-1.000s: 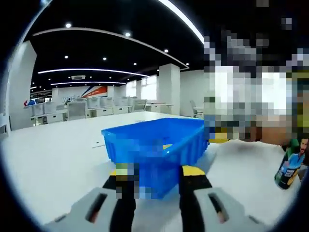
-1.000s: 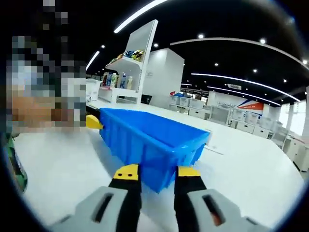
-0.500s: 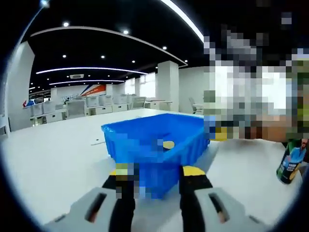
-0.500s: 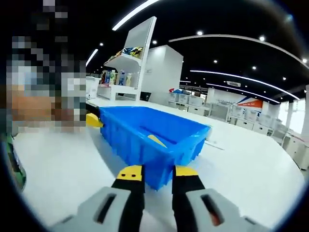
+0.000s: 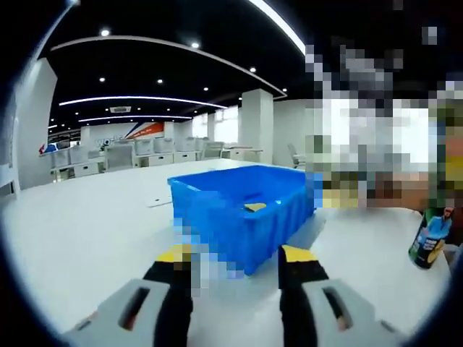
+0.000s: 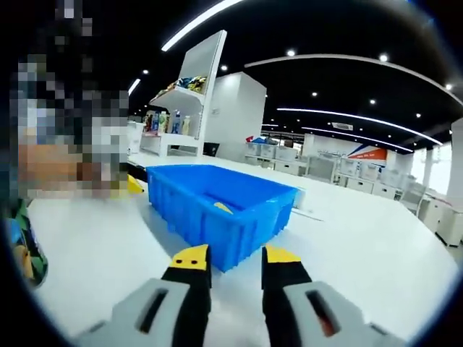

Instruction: Open the lid of the chip container on the table, take out the chips, place them into the box in front of the container, and close the lid

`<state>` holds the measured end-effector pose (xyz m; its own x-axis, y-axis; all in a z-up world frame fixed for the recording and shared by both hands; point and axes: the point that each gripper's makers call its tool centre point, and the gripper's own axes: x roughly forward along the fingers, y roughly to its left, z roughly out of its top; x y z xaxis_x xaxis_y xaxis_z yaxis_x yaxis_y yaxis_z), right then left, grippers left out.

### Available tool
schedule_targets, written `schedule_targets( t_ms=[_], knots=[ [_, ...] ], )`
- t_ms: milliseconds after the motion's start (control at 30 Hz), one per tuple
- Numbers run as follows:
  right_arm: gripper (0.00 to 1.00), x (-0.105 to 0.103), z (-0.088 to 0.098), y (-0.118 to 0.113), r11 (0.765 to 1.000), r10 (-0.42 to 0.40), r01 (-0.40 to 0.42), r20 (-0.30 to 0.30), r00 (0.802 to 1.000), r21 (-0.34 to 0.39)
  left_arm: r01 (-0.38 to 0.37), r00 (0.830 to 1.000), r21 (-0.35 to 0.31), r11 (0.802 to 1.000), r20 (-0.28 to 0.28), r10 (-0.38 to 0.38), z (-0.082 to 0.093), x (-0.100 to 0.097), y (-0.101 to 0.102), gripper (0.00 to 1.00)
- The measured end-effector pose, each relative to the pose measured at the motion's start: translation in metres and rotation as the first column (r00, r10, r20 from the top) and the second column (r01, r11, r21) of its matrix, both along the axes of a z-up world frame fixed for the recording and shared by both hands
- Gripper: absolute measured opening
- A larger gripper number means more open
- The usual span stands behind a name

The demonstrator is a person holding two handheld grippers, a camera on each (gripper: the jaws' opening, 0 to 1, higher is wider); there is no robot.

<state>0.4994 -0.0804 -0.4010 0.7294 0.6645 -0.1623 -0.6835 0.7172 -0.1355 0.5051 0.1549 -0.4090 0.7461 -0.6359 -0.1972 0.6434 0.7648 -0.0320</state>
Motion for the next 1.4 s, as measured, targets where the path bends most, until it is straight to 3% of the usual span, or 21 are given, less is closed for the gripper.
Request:
schedule_targets(
  t_ms=[100, 233, 300, 333, 367, 433, 467, 567, 733, 833, 967, 1067, 1133, 1200, 1267, 1300, 1333, 1400],
  knots=[
    [0.27, -0.003, 0.000, -0.013, 1.000, -0.016, 0.017, -0.012, 1.000, 0.015, -0.011, 1.000, 0.006, 1.000, -0.005, 0.011, 0.001, -0.014, 0.007, 0.49],
    [0.30, -0.024, 0.009, -0.011, 1.000, -0.005, 0.006, -0.004, 1.000, 0.022, -0.025, 1.000, -0.011, 1.000, 0.007, 0.025, 0.015, -0.029, 0.021, 0.51],
    [0.31, -0.031, 0.015, -0.011, 0.999, 0.005, -0.005, -0.002, 1.000, 0.031, -0.043, 0.999, -0.044, 0.998, -0.030, 0.042, 0.022, -0.041, 0.024, 0.48],
    [0.33, -0.037, 0.020, -0.010, 0.998, 0.019, -0.019, -0.006, 1.000, 0.060, -0.036, 0.999, -0.085, 0.996, -0.021, 0.035, 0.031, -0.046, 0.022, 0.48],
    [0.36, -0.045, 0.026, -0.009, 0.995, 0.037, -0.035, -0.012, 0.999, 0.098, -0.049, 0.998, -0.122, 0.991, -0.050, 0.043, 0.037, -0.054, 0.025, 0.48],
    [0.38, -0.053, 0.034, -0.015, 0.989, 0.041, -0.038, -0.016, 0.999, 0.141, -0.048, 0.998, -0.124, 0.991, -0.045, 0.043, 0.045, -0.065, 0.028, 0.49],
    [0.38, -0.061, 0.039, -0.016, 0.986, 0.046, -0.042, -0.020, 0.999, 0.161, -0.077, 0.995, -0.099, 0.992, -0.077, 0.070, 0.044, -0.072, 0.032, 0.49],
    [0.36, -0.093, 0.061, -0.016, 0.950, 0.115, -0.099, -0.037, 0.993, 0.296, -0.047, 0.997, -0.098, 0.994, -0.065, 0.041, 0.055, -0.094, 0.031, 0.49],
    [0.36, -0.143, 0.091, -0.030, 0.903, 0.170, -0.153, -0.008, 0.985, 0.403, 0.005, 0.998, -0.134, 0.991, -0.059, -0.013, 0.073, -0.137, 0.028, 0.50],
    [0.35, -0.169, 0.098, -0.036, 0.901, 0.177, -0.158, -0.010, 0.984, 0.403, 0.072, 0.997, -0.169, 0.983, -0.029, -0.077, 0.088, -0.167, 0.018, 0.48],
    [0.37, -0.195, 0.098, -0.038, 0.927, 0.174, -0.158, -0.019, 0.984, 0.340, 0.095, 0.994, -0.192, 0.977, -0.037, -0.104, 0.098, -0.197, 0.013, 0.51],
    [0.41, -0.209, 0.094, -0.037, 0.944, 0.159, -0.129, -0.076, 0.984, 0.303, 0.095, 0.993, -0.174, 0.980, -0.057, -0.107, 0.100, -0.216, 0.011, 0.53],
    [0.40, -0.218, 0.075, -0.042, 0.976, 0.108, -0.064, -0.202, 0.974, 0.209, 0.062, 0.995, -0.164, 0.984, -0.064, -0.074, 0.103, -0.223, 0.014, 0.54],
    [0.40, -0.225, 0.069, -0.044, 0.988, 0.078, -0.046, -0.224, 0.971, 0.148, 0.036, 0.995, -0.143, 0.989, -0.084, -0.049, 0.102, -0.231, 0.016, 0.56],
    [0.38, -0.234, 0.055, -0.048, 0.993, 0.047, -0.010, -0.325, 0.945, 0.117, 0.033, 0.993, -0.108, 0.994, -0.109, -0.045, 0.097, -0.240, 0.016, 0.59],
    [0.39, -0.234, 0.057, -0.048, 0.994, 0.043, -0.010, -0.299, 0.953, 0.111, 0.027, 0.991, -0.091, 0.995, -0.128, -0.039, 0.093, -0.242, 0.017, 0.60],
    [0.39, -0.233, 0.057, -0.051, 0.996, 0.016, 0.012, -0.286, 0.958, 0.093, 0.005, 0.989, -0.034, 0.999, -0.145, -0.010, 0.085, -0.243, 0.021, 0.60],
    [0.40, -0.230, 0.054, -0.057, 0.997, -0.031, 0.052, -0.287, 0.958, 0.065, -0.006, 0.986, 0.010, 1.000, -0.165, 0.007, 0.076, -0.245, 0.022, 0.60]
  ],
)
